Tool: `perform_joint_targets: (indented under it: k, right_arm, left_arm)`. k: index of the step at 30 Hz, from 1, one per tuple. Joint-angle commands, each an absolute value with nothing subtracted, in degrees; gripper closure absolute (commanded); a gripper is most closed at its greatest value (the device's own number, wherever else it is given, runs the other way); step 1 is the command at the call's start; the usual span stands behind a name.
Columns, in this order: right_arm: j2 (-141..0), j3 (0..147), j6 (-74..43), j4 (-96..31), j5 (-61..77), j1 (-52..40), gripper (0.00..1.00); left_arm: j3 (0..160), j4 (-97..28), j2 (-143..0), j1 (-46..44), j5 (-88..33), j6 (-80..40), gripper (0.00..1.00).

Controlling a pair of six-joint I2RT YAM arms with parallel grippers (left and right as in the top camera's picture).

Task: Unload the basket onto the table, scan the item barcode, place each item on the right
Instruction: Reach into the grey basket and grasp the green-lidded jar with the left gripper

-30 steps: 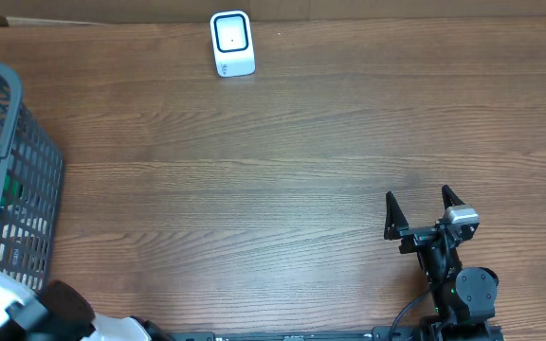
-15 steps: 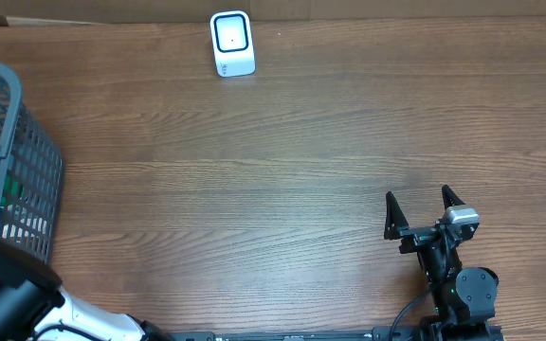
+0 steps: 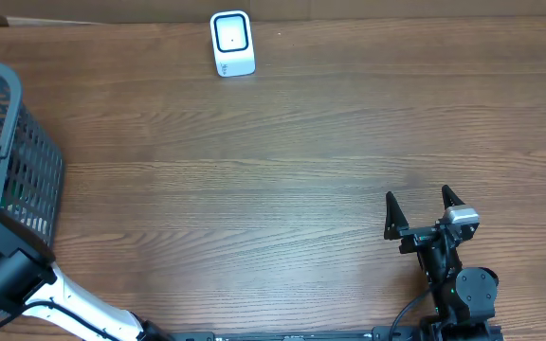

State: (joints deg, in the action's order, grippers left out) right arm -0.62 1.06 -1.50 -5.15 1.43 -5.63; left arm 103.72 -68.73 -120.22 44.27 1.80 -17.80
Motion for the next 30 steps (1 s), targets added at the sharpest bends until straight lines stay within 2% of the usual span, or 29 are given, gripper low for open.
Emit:
perform_joint_targets:
  k: [1,3,13,15,22,30]
  right_arm:
    - [-0.2,0.5,-1.5,-4.8,1.1,-5.3,0.00]
    - [-0.2,0.5,-1.5,-4.8,1.1,-5.3,0.00]
    - [-0.2,0.5,-1.5,-4.8,1.1,-5.3,0.00]
    - [-0.2,0.5,-1.5,-4.8,1.1,-5.3,0.00]
    - [-0.2,0.5,-1.5,-4.8,1.1,-5.3,0.00]
    - [-0.2,0.5,-1.5,-4.8,1.1,-5.3,0.00]
  left_arm:
    - [103.4,-68.5,-120.7,44.6,3.4,-17.3,0.14]
    - [103.3,-68.1,-120.7,44.5,3.4,-17.3,0.18]
    - [99.9,-65.2,-120.7,44.3,3.6,-17.3,0.15]
    - [98.6,-64.2,-120.7,44.3,3.6,-17.3,0.17]
    - [98.1,-63.4,-120.6,44.3,3.6,-17.3,0.44]
    - [99.1,-64.5,-120.6,44.3,3.6,-17.4,0.55]
